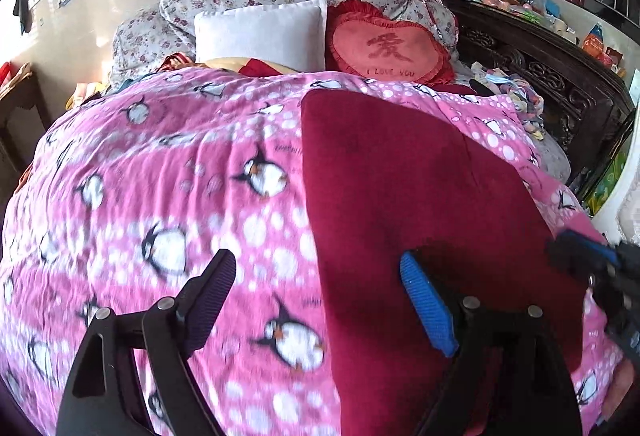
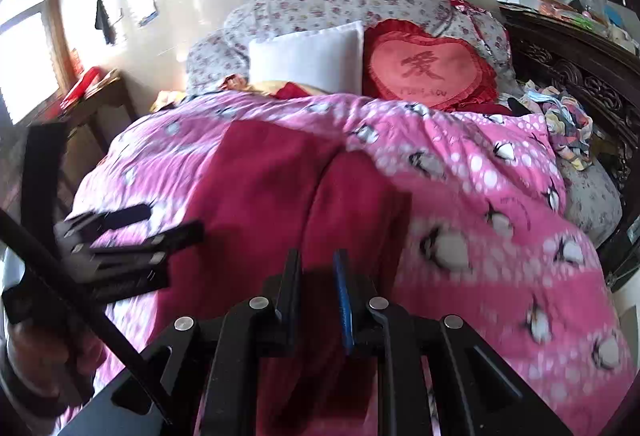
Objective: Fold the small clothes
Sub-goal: 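Lower the folded half onto the stack and open the right tool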
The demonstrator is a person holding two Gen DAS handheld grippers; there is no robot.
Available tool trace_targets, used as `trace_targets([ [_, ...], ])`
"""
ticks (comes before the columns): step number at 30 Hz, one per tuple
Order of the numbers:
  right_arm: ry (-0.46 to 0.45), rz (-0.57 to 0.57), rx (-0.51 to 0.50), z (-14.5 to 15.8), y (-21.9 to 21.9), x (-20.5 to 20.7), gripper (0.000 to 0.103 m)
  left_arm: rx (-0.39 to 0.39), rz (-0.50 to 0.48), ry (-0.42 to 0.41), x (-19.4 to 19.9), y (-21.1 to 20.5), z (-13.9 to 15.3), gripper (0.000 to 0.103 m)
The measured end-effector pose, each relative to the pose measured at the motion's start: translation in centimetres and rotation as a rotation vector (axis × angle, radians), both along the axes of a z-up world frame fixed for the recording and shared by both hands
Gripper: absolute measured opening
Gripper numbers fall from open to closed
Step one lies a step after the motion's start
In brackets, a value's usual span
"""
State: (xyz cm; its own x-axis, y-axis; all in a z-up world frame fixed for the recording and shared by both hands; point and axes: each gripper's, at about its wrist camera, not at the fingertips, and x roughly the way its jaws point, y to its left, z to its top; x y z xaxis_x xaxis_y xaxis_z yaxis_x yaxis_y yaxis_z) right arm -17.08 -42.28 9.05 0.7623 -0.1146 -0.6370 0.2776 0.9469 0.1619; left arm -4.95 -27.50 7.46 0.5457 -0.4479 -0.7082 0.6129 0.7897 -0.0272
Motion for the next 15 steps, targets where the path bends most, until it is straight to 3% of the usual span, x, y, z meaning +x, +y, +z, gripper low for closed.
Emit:
trace_targets([
  [4,0.090,-0.037,-0.102,-3.0,0.9,-0.7,0.017,0.009,-0.016,-0.011,-1.5,0.1,-1.1,0.084],
  [6,0.101,-0.060,-0.093,-4.5,0.3,-0.2,0.018,0.010,-0.014,-0.018,-1.9,0.0,-1.1,0.084],
  [11,0.028,-0.073,-0.036,-2.3,0.5,-2.2,0.023,0.012,0.010,-0.037,-3.2,0.8,-0.3,0.084],
  [15,0.009,-0.052,-0.073,-1.1,3.1,-3.7,0.026,0.017,0.023,-0.052,-4.2,1.8,0.1,0.084],
])
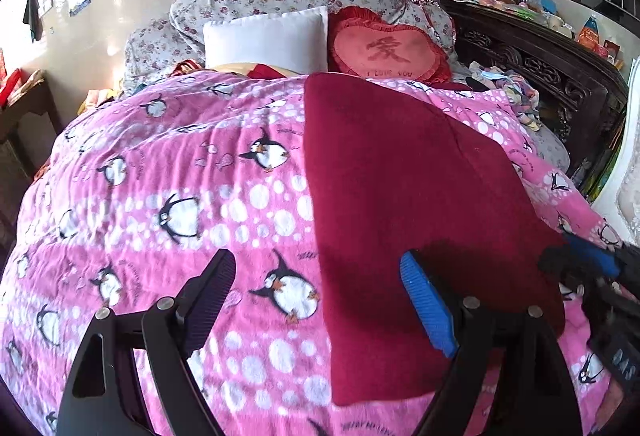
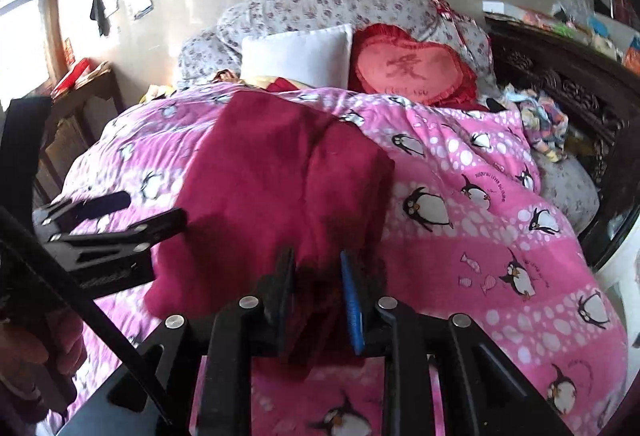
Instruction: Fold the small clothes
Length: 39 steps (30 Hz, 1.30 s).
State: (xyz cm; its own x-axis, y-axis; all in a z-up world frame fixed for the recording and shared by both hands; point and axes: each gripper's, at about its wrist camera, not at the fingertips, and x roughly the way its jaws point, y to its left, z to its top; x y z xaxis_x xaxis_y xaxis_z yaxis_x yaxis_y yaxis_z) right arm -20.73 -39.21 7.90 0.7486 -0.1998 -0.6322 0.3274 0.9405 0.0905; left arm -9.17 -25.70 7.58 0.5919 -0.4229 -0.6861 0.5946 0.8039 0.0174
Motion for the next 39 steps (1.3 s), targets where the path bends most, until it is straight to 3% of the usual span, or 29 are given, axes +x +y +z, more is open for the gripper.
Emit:
trace_targets([
  [5,0.063,-0.052,-0.022,-2.5,0.2,1.4,0.026,0.003,0.023,-0.019,-1.3,1.6,0.3,0.084],
  [7,0.072,-0.053,0.012,-3.4,-0.6,2.3,0.026,0.003,0.031,-0.025,-2.0,2.2,0.5,0.084],
  [11,0.011,-0.074,0.042,-2.1,-0.7,0.8,0.030,-0.006,0.041,-0.059,-3.6,3.7,1.2,0.084],
  [12,0.000,-0.077,0.038,-1.6,-0.4,0.3,0.032,-0.006,0.045,-0.071,-3.9,3.9,1.4,0.084],
  [14,-0.010,-0.088,0.023,-0.5,0.5,-0.9,0.054,-0.011,0.049,-0.089,-4.9,4.4,1.7,0.084],
  [15,-0.017,-0.091,0.010,-0.2,1.0,-1.4,0.058,-0.018,0.048,-0.090,-5.2,4.6,1.8,0.084],
  [21,-0.054,-0.103,-0.025,1.1,4.1,-4.3,0.063,-0.051,0.073,-0.085,-7.1,5.9,2.3,0.085],
  [23,-0.077,-0.116,-0.023,1.2,4.7,-5.2,0.073,-0.058,0.080,-0.096,-7.8,6.4,2.3,0.086],
  [39,-0.111,-0.138,0.019,1.1,6.1,-7.4,0.082,-0.075,0.097,-0.112,-10.2,7.9,2.3,0.087],
])
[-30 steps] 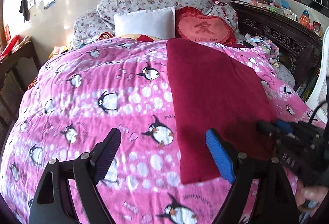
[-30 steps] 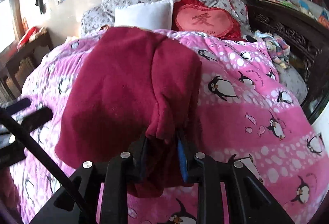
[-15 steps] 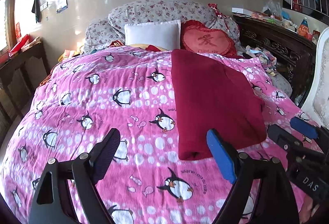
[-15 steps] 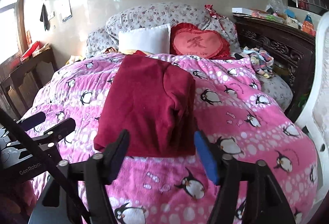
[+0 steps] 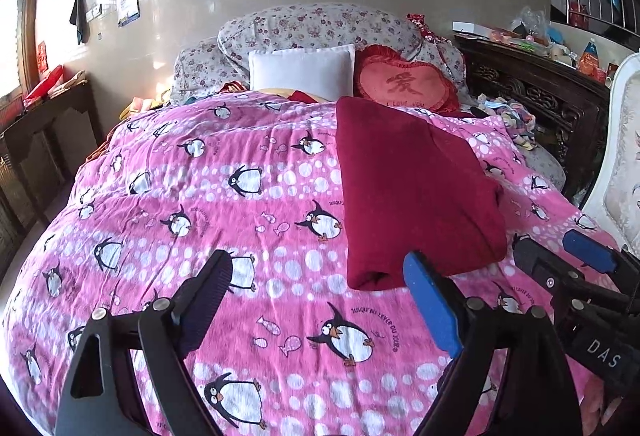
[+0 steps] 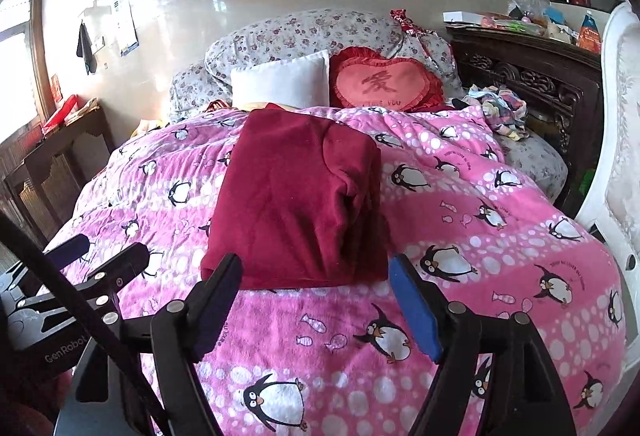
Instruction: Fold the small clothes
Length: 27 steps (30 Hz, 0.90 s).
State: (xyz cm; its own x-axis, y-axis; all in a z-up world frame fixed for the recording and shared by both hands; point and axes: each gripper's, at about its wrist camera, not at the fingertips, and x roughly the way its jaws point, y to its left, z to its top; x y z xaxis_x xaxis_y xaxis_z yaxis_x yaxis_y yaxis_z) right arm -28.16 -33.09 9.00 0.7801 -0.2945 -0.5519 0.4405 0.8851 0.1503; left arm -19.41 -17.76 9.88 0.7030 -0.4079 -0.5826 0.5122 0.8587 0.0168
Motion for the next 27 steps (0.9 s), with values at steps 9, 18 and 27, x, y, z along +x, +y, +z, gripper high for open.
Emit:
trace_targets([
  [9,0.002,-0.028,-0.009,-0.3,-0.2,0.0,0.084,-0.011,0.009,0.007,0.1,0.1,-0.2,0.087],
  [18,0.009,-0.025,-0.002,-0.6,-0.3,0.3,0.086,-0.004,0.013,0.009,0.3,-0.3,-0.5,0.087],
  [27,0.023,-0.030,-0.005,-0.8,-0.4,0.9,0.087,0.002,0.016,0.022,0.6,-0.4,-1.1,0.087],
])
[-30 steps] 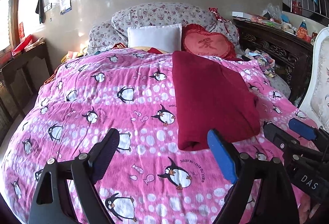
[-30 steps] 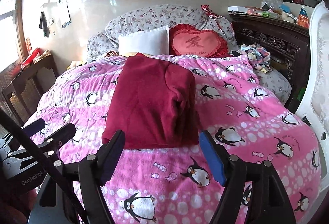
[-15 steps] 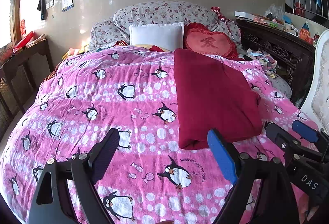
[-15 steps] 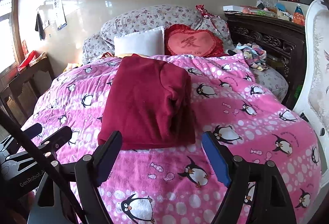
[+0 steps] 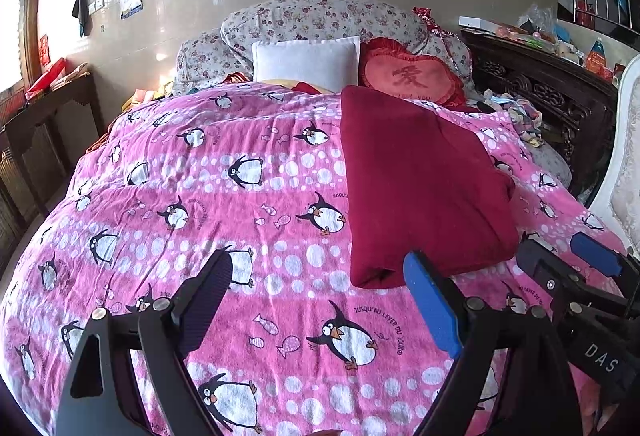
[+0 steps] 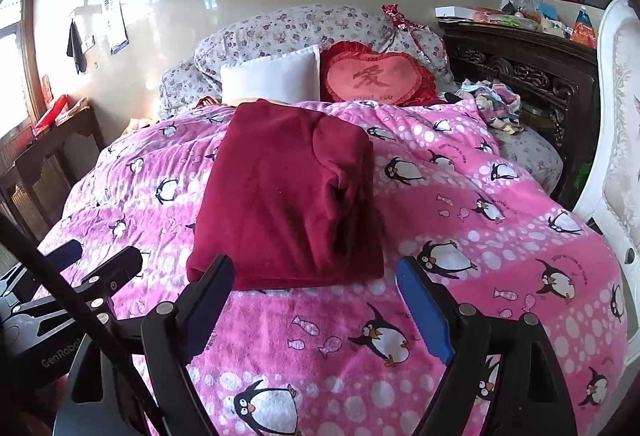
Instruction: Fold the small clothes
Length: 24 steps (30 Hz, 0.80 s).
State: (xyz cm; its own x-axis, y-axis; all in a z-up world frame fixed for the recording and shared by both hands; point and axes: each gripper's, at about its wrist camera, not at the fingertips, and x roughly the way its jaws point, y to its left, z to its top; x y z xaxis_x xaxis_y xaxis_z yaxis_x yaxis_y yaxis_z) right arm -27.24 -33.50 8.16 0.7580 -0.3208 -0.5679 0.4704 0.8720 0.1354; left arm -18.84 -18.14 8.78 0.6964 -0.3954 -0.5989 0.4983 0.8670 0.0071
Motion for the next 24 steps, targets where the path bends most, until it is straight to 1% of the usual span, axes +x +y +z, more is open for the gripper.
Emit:
trace_targets([
  [9,0.015,0.008,0.003,-0.4,-0.4,0.9,0.088,-0.007,-0.013,0.037,1.3,-0.2,-0.8,0.087],
  [13,0.042,0.002,0.009,-1.0,-2.0,2.4,0.088,-0.037,-0.073,0.106,3.0,-0.9,-1.3,0.087],
  [16,0.064,-0.003,0.048,-1.6,-4.4,4.1,0.089,-0.048,-0.095,0.159,4.7,-1.7,-1.7,0.087],
  [21,0.059,-0.040,0.156,-2.8,-9.5,6.6,0.094,-0.081,-0.124,0.252,7.9,-3.3,-2.5,0.087],
  [22,0.059,-0.037,0.176,-3.1,-10.3,6.9,0.097,-0.084,-0.127,0.268,8.7,-3.8,-2.7,0.087],
  [24,0.041,0.000,0.239,-3.7,-11.6,7.8,0.098,-0.098,-0.141,0.289,9.7,-4.7,-2.8,0.087],
])
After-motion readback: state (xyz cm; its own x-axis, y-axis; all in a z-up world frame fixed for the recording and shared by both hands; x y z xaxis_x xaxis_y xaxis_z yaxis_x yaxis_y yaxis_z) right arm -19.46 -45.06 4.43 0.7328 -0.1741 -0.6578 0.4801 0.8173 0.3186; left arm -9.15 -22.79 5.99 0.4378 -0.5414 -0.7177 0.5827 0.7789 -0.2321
